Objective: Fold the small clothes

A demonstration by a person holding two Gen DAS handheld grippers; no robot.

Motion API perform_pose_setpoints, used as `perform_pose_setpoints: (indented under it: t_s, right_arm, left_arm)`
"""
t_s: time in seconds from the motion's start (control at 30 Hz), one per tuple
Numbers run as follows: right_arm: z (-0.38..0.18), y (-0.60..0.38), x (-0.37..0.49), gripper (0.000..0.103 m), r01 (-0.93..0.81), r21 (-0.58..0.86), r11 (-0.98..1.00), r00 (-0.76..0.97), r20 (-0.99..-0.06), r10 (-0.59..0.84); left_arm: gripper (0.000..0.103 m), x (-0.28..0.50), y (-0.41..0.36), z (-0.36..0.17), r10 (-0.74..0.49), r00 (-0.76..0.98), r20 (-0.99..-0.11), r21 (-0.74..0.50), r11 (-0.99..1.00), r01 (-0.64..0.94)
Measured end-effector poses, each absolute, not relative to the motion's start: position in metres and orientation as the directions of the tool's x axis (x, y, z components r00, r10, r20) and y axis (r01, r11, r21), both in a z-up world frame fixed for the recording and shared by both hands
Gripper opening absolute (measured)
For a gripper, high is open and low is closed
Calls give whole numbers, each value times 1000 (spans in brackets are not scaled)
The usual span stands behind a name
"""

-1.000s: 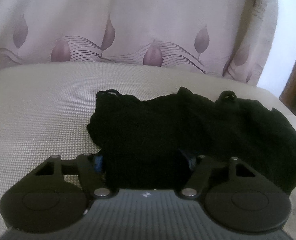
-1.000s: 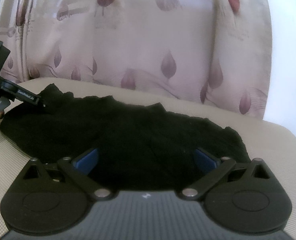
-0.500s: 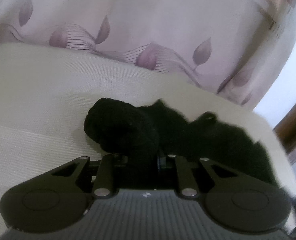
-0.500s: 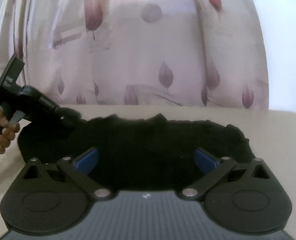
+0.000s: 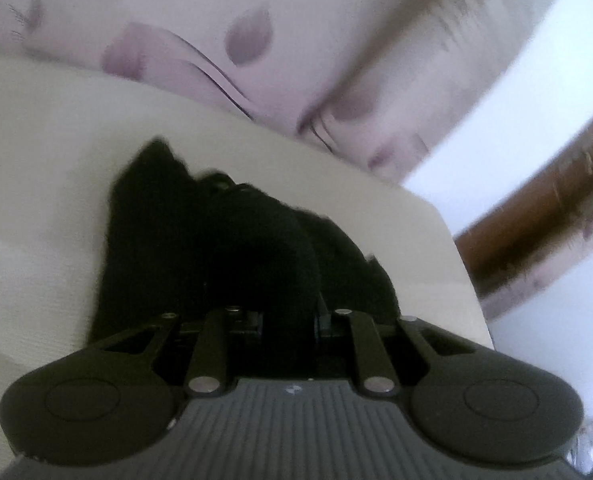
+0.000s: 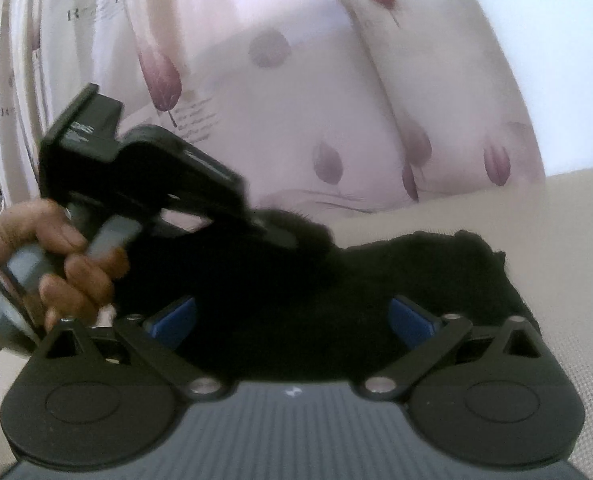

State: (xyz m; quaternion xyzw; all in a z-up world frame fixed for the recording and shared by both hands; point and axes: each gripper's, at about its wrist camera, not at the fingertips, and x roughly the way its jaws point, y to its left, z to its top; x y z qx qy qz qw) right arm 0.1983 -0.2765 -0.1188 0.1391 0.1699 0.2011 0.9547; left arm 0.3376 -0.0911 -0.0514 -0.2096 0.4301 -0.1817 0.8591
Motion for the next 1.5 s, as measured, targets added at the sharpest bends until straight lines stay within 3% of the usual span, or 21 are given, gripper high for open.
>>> perform_pose_setpoints:
  t_s: [0.1, 0.23, 0.37, 0.47, 0.57, 0.67, 0.83, 0.9, 0.93, 1.17, 1.33, 1.37, 1.4, 1.47, 1.5]
  right_arm:
    - [-119, -279, 199, 103, -339, 351, 873, 857, -269, 440]
    - [-119, -284, 204, 103, -357, 387, 850, 835, -275, 476]
    - [-122, -305, 213, 103, -392, 558, 731, 765, -244, 596]
    - [-130, -328, 220, 103, -361, 715, 599, 735, -177, 655]
    - [-142, -340, 238, 103, -307, 823, 479, 690, -154, 707]
    - [-147, -343, 254, 103, -263, 876, 405, 665, -140, 733]
    - [-146, -330, 281, 103, -202, 894, 400, 632, -193, 750]
    - [-145, -326, 289, 103, -186, 889, 418, 624, -222, 749]
    - [-143, -323, 291, 103, -185, 878, 440, 622, -242, 744]
    - [-126, -315, 304, 103, -125, 769, 627, 662, -406, 630]
    - [-124, -302, 309, 103, -146, 726, 672, 644, -446, 622]
    - [-122, -296, 311, 93, -170, 703, 691, 640, -454, 619]
    - [-122, -290, 311, 62, -193, 671, 716, 639, -468, 611]
    - [-122, -280, 318, 25, -195, 606, 771, 638, -519, 570]
    - [-121, -281, 320, 24, -196, 605, 772, 643, -515, 567]
  left_arm:
    - [44, 335, -83, -56, -613, 535, -582, -640, 751, 164]
    - [85, 315, -52, -34, -696, 580, -423, -739, 636, 224]
    - [97, 288, -13, -18, -623, 693, -362, -676, 688, 266]
    - [97, 263, 5, -35, -505, 764, -402, -532, 808, 254]
    - [94, 244, 10, -65, -484, 768, -421, -461, 843, 279]
    - [94, 227, 7, -84, -480, 789, -383, -412, 853, 319]
    - [94, 219, -3, -116, -539, 761, -360, -459, 813, 359]
    - [98, 214, 1, -116, -550, 775, -311, -465, 799, 381]
    - [103, 211, 6, -118, -541, 790, -289, -477, 797, 371]
    - [103, 222, 38, -135, -487, 825, -286, -644, 735, 211]
    - [103, 224, 28, -128, -491, 822, -289, -598, 763, 246]
    - [103, 221, 27, -125, -492, 822, -288, -584, 770, 257]
    - [103, 221, 24, -123, -490, 824, -286, -572, 777, 263]
    - [103, 222, 21, -123, -478, 828, -293, -569, 783, 251]
    - [103, 222, 21, -124, -470, 831, -298, -574, 784, 238]
